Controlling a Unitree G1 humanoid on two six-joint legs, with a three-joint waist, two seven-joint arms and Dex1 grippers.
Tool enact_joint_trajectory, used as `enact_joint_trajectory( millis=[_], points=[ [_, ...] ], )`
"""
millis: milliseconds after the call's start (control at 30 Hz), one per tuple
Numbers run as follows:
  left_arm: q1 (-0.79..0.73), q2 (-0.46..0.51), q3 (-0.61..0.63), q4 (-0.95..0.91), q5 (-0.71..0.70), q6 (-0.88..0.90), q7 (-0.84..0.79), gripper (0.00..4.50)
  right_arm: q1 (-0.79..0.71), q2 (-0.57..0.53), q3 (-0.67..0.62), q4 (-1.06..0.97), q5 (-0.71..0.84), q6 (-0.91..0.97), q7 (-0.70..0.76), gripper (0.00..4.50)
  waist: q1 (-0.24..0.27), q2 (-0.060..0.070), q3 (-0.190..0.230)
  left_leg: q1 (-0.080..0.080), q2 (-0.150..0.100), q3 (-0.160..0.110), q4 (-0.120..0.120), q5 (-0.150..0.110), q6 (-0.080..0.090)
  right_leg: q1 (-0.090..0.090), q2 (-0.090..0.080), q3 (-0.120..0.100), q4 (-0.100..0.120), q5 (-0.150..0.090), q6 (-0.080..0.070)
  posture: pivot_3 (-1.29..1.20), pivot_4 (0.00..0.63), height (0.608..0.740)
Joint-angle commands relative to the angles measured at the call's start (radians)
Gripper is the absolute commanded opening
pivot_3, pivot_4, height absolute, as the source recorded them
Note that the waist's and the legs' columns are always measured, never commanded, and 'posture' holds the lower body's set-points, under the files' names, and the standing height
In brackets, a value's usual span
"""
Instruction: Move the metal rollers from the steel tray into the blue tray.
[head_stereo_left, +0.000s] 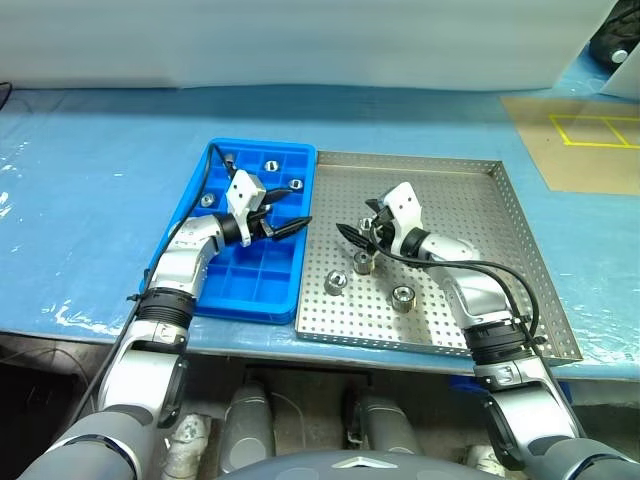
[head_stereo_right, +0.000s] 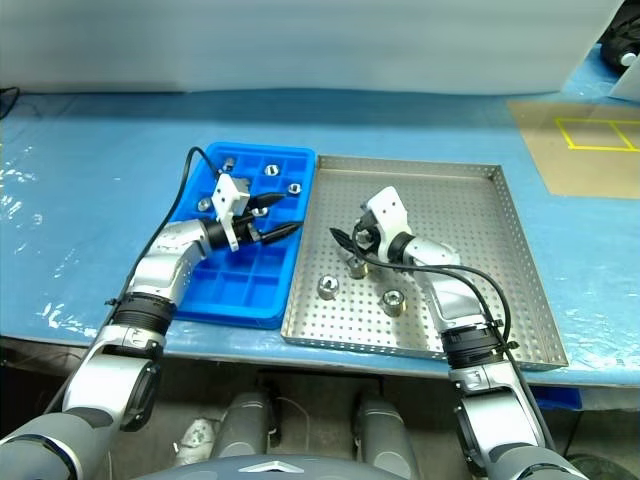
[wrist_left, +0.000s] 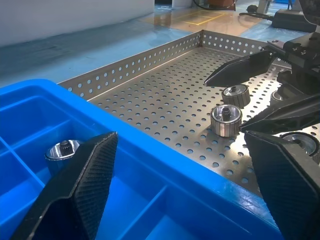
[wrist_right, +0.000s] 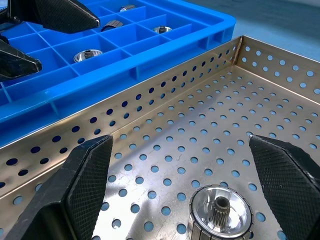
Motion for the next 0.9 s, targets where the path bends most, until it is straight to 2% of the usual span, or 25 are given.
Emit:
enact_joint_trajectory(
  millis=[33, 400, 533, 667, 900],
  points=[
    [-0.019, -0.001, 0.004, -0.023, -0.007, -0.012, -0.001, 4.28, -0.015, -0.002, -0.003, -0.043, 0.001, -0.022, 0.004, 4.46, 0.000, 0.000, 0.000, 0.000, 0.000, 0.000, 0.000, 0.000, 0.000, 0.000, 0.000, 0.000, 0.000, 0.000, 0.000, -0.13, 0.150, 0.740],
    [-0.028, -0.004, 0.007, -0.014, -0.006, -0.019, 0.004, 4.28, -0.012, -0.005, -0.004, -0.046, 0.001, -0.024, 0.006, 4.46, 0.000, 0.000, 0.000, 0.000, 0.000, 0.000, 0.000, 0.000, 0.000, 0.000, 0.000, 0.000, 0.000, 0.000, 0.000, -0.14, 0.150, 0.740],
    [-0.089, -0.027, 0.021, 0.014, -0.019, -0.028, 0.015, 4.28, -0.012, -0.025, -0.037, -0.057, 0.014, -0.013, 0.000, 4.46, 0.003, 0.000, 0.000, 0.000, 0.000, 0.000, 0.000, 0.000, 0.000, 0.000, 0.000, 0.000, 0.000, 0.000, 0.000, -0.17, 0.150, 0.740],
    [-0.166, -0.059, 0.015, 0.074, -0.013, -0.055, 0.001, 4.28, 0.004, -0.056, -0.066, -0.078, 0.023, -0.001, -0.005, 4.46, 0.002, 0.000, 0.000, -0.001, -0.001, 0.000, 0.001, 0.000, 0.000, 0.001, -0.001, 0.000, 0.000, 0.000, 0.000, -0.20, 0.150, 0.740],
    [-0.300, -0.153, -0.074, 0.281, 0.058, -0.164, -0.120, 4.28, 0.079, -0.132, -0.180, -0.172, 0.039, 0.037, -0.054, 4.46, -0.008, 0.000, 0.000, 0.000, -0.003, 0.001, 0.002, -0.001, 0.003, 0.002, 0.000, 0.001, -0.002, 0.003, 0.005, -0.33, 0.150, 0.740]
  ],
)
